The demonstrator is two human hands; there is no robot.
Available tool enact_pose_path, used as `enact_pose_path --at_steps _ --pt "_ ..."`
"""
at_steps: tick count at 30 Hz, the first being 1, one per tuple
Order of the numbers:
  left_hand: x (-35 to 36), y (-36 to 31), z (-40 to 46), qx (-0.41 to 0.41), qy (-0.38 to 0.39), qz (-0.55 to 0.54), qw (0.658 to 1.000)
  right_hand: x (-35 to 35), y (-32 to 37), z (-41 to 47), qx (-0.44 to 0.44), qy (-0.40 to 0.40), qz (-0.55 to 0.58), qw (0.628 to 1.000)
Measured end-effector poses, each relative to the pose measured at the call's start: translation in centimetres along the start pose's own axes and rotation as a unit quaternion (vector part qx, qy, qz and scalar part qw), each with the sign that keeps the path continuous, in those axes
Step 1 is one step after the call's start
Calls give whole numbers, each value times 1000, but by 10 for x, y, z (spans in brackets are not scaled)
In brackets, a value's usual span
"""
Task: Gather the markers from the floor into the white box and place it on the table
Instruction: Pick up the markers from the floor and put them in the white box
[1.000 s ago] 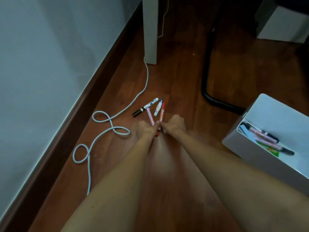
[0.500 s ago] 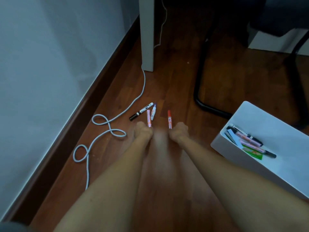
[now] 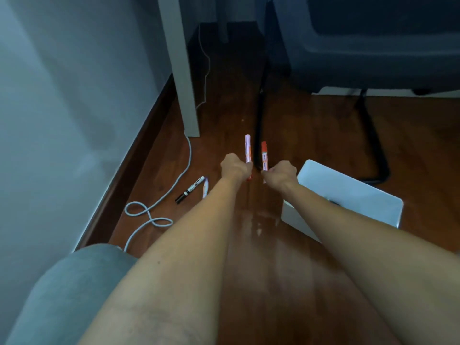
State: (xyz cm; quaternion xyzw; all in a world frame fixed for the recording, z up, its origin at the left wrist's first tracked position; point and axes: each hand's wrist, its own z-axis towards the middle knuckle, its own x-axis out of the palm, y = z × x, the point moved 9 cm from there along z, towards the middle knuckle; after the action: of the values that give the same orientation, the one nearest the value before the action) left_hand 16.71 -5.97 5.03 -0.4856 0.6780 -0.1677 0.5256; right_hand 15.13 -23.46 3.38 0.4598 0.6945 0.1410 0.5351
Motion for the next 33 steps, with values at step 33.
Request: enact_pose_path --at_steps 33 --pt "95 -51 -34 103 101 86 986 -117 -62 -21 8 -144 79 986"
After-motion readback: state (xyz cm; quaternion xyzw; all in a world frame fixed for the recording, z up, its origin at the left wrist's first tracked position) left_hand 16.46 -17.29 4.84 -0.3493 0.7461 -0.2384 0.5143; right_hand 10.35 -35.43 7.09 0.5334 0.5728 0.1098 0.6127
